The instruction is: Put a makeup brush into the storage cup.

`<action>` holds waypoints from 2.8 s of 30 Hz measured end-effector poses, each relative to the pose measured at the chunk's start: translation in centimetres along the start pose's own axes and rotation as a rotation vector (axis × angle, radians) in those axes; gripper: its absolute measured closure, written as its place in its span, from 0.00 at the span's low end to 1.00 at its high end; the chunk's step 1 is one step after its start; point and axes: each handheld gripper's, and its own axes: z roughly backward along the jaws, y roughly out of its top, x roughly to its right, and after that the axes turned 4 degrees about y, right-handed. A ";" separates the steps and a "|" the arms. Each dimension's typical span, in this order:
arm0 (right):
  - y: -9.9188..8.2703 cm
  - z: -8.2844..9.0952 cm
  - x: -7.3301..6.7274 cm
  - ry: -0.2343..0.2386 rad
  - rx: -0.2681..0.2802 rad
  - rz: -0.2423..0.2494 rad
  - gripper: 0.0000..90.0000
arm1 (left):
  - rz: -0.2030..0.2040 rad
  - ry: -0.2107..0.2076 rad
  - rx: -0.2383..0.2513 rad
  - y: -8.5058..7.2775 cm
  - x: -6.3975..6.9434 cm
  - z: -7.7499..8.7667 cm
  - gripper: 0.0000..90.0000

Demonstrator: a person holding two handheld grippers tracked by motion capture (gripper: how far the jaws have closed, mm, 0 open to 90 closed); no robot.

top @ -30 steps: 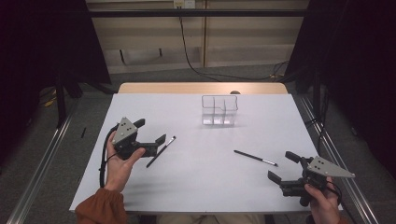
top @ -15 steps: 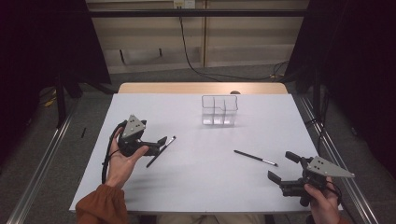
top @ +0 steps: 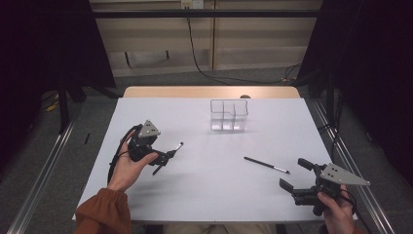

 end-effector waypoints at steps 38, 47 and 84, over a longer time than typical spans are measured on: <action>-0.1 0.0 0.0 0.001 -0.013 -0.004 0.00 | -0.037 -0.049 -0.518 0.0 -0.8 -4.2 0.08; -0.1 0.0 0.0 0.003 -0.013 -0.006 0.00 | -0.050 -0.075 -0.563 -0.2 -0.6 -4.5 0.25; -0.2 -0.1 -0.1 0.018 -0.027 -0.002 0.00 | 0.036 -0.065 -0.742 0.3 0.2 -6.1 0.87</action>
